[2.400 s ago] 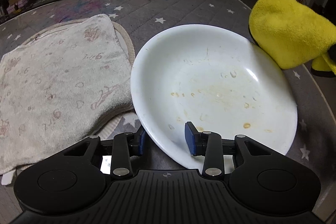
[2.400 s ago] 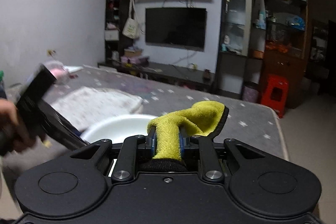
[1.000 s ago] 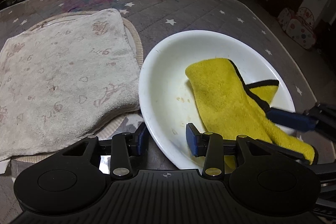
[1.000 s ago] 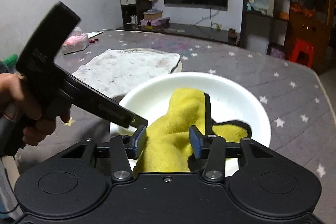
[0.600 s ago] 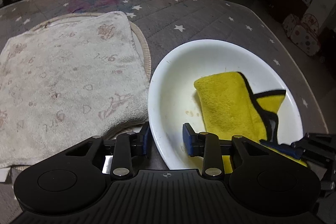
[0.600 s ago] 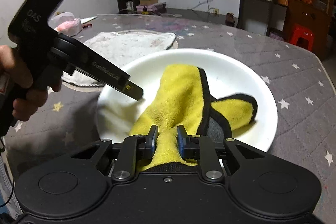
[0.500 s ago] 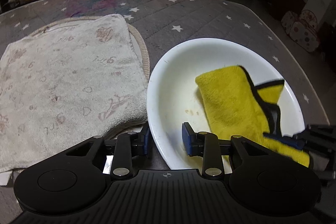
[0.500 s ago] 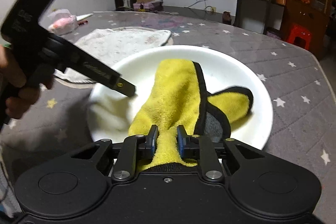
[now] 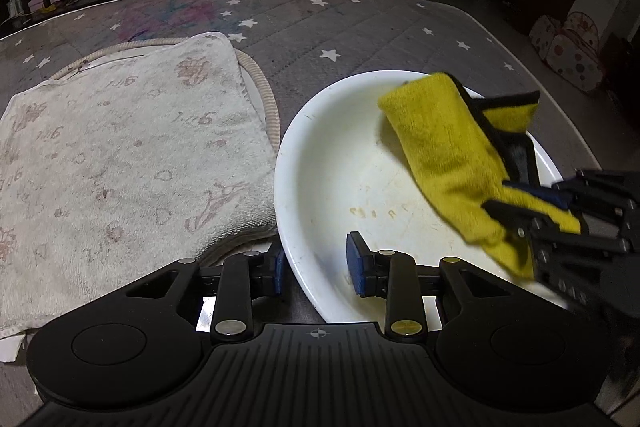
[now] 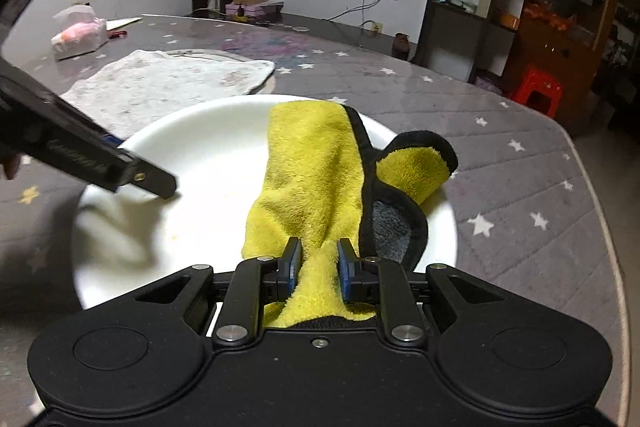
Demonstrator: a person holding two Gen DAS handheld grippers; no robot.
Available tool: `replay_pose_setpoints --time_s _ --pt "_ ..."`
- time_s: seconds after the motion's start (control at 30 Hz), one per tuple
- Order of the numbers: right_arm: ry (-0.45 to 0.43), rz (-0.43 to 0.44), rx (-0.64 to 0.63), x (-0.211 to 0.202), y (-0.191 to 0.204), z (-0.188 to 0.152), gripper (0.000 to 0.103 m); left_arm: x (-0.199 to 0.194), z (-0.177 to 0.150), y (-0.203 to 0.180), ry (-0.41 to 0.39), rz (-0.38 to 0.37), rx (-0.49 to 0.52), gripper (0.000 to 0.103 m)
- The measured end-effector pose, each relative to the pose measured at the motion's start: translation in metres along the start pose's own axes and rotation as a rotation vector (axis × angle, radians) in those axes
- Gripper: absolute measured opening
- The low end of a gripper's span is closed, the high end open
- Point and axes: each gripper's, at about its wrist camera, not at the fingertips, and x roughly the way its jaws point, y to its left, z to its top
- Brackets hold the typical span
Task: Clean bowl
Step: 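Wipe the bowl interior with the cloth in the right gripper while the left gripper holds the rim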
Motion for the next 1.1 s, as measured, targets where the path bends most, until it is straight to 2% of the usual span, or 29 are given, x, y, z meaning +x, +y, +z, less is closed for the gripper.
replay_pose_setpoints --time_s 0.43,0.5,0.77,1.1 --pt "0.006 -0.039 0.017 0.02 -0.004 0.006 0.02 -0.001 -0.003 -0.005 -0.007 0.018 -0.012 0.034" --pt "0.012 -0.038 0.027 0.021 -0.016 0.015 0.02 -0.002 -0.004 -0.006 -0.007 0.018 -0.012 0.034" --pt "0.043 0.003 0.079 0.006 -0.014 0.004 0.021 -0.003 -0.006 -0.007 -0.014 0.018 -0.014 0.034" --pt "0.086 0.124 0.088 -0.014 0.003 0.001 0.021 -0.006 -0.008 -0.008 -0.013 0.017 -0.014 0.034"
